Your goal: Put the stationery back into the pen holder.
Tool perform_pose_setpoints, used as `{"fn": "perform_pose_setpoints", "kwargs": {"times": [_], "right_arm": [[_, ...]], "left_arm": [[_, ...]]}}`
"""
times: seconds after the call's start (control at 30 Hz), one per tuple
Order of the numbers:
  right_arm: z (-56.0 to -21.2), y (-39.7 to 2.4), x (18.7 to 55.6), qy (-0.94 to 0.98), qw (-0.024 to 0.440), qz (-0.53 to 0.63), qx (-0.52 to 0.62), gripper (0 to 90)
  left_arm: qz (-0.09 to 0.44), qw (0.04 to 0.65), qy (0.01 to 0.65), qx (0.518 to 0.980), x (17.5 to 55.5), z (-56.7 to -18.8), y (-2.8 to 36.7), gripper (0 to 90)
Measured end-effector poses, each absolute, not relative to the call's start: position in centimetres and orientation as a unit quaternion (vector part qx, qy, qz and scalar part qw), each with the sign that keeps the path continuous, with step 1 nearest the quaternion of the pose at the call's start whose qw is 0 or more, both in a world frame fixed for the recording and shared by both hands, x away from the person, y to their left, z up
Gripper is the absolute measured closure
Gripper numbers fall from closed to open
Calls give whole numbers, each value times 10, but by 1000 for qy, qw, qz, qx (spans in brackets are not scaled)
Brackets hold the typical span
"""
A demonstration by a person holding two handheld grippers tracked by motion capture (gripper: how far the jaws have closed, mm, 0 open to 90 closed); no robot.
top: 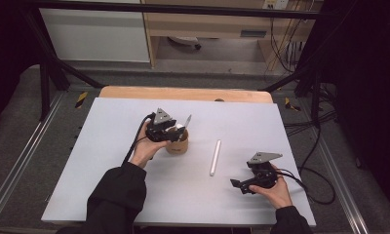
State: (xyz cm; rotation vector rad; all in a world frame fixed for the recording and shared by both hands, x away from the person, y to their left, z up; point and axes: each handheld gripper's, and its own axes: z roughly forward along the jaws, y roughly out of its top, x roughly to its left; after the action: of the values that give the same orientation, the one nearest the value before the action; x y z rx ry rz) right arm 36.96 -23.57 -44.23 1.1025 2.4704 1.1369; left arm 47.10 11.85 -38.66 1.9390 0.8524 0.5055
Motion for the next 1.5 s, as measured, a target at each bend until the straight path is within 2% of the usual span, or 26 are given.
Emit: {"fn": "perform_pose_setpoints", "kwargs": {"times": [0.37, 0.5, 0.73, 1.0, 1.2, 1.5], "right_arm": [[-442, -236, 370, 834, 105, 389, 376, 12], [-442, -236, 370, 835, 103, 388, 376, 11], [-442, -236, 369, 835, 103, 388, 376, 9], [-442, -236, 369, 836, 107, 386, 375, 8], [-442, -237, 369, 836, 108, 388, 373, 8], [-442, -237, 368, 836, 108, 388, 373, 7]], "left_arm": [[198, 427, 351, 810, 447, -367, 140, 180], [186, 421, 354, 814, 436, -368, 146, 114], [184, 405, 364, 819, 417, -379, 154, 65], [170, 406, 355, 824, 399, -392, 153, 61], [161, 392, 352, 834, 388, -401, 136, 62], [144, 388, 342, 844, 378, -410, 102, 113]]}}
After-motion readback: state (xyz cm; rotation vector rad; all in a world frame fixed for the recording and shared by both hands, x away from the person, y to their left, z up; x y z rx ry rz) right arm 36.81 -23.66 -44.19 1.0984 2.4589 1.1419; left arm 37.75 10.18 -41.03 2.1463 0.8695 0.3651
